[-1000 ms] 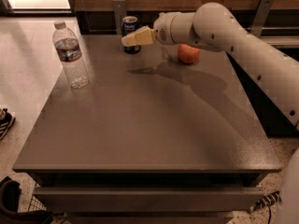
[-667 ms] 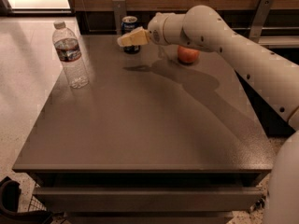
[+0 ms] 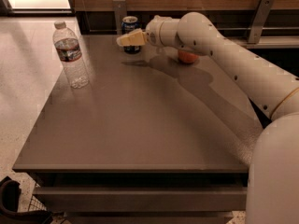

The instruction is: Knock pepsi can over

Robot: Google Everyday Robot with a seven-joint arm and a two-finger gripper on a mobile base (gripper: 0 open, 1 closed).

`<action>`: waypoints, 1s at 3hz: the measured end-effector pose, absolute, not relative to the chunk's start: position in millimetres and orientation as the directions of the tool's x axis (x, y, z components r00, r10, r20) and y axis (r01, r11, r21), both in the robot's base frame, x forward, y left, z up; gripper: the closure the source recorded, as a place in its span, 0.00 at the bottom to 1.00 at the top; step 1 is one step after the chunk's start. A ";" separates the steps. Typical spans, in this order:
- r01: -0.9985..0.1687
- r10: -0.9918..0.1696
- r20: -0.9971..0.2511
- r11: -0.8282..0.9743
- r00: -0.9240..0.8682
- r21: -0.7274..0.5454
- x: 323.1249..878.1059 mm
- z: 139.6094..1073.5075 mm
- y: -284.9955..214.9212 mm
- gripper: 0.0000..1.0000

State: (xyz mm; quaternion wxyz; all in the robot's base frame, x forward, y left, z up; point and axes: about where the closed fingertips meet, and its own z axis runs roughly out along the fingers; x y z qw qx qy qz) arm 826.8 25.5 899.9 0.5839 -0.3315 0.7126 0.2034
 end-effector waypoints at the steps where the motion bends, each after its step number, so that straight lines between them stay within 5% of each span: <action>1: -0.715 -0.215 -0.970 0.695 -0.112 -0.072 837.4 892.6 33.1 0.00; 2: -0.731 -0.216 -0.969 0.680 -0.117 -0.063 843.1 889.4 46.4 0.00; 3: -0.750 -0.217 -0.968 0.659 -0.128 -0.049 845.3 884.3 61.3 0.15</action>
Offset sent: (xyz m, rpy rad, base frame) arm 0.0231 0.0341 -0.0116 0.0199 0.0370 0.0522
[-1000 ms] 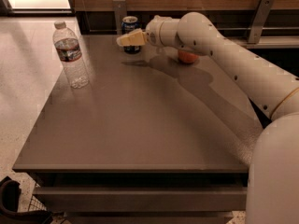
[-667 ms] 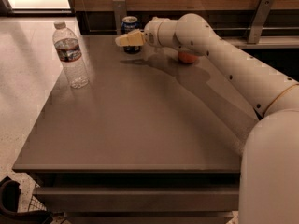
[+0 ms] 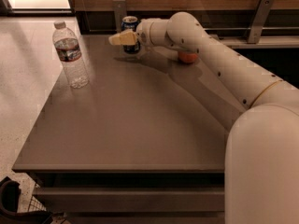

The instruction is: Knock pepsi can over

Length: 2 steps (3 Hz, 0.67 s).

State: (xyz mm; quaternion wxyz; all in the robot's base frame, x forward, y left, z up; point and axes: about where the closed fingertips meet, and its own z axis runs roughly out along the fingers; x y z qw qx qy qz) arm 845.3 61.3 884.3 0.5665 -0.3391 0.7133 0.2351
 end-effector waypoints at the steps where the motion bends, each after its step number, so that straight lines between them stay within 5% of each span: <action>1: -0.753 -0.218 -0.967 0.657 -0.129 -0.048 844.9 883.2 64.0 0.38; 2: -0.756 -0.218 -0.967 0.653 -0.130 -0.046 844.5 881.5 68.2 0.69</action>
Offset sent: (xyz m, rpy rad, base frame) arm -0.0003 0.0025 -0.0009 0.0001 0.0013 0.0034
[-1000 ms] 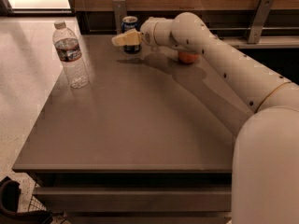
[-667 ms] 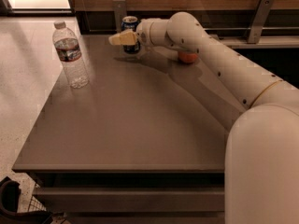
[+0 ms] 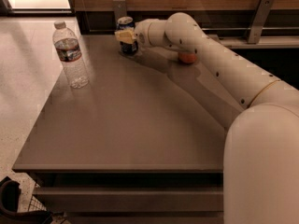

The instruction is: Knock pepsi can over

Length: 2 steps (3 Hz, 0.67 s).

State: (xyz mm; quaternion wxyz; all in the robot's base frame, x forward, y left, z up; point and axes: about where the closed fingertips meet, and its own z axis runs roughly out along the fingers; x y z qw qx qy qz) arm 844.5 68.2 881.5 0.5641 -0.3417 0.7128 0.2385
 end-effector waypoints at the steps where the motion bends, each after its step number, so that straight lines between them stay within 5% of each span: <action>1: -0.758 -0.218 -0.967 0.650 -0.131 -0.044 844.3 880.4 70.6 0.93; 2: -0.762 -0.238 -0.961 0.646 -0.138 -0.051 841.7 883.9 71.2 1.00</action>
Offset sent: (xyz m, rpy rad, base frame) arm -0.0018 0.0008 0.0026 -0.0213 0.0085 0.0049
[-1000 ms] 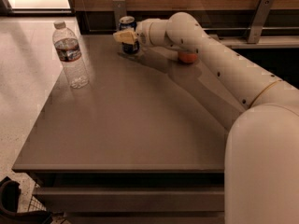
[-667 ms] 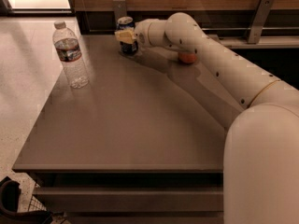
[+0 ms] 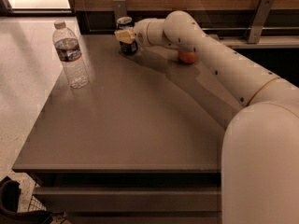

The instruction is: Knock pepsi can over

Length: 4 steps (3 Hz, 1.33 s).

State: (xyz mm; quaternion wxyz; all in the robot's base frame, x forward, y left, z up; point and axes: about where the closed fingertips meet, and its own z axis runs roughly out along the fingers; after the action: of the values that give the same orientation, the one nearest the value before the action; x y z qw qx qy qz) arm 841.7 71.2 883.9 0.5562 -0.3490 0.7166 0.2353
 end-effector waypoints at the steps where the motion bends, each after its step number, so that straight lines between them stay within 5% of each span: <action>1: -0.765 -0.314 -0.936 0.639 -0.161 -0.083 829.9 907.2 59.0 1.00; 4: -0.813 -0.573 -0.756 0.575 -0.317 -0.095 796.0 927.2 29.4 1.00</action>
Offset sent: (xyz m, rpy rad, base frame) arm -0.0331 -0.0551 0.0735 -0.2659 0.1263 0.0207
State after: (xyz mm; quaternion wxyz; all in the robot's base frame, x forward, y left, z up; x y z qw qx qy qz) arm 796.0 29.4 927.2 0.3907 -0.4348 0.7967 0.1533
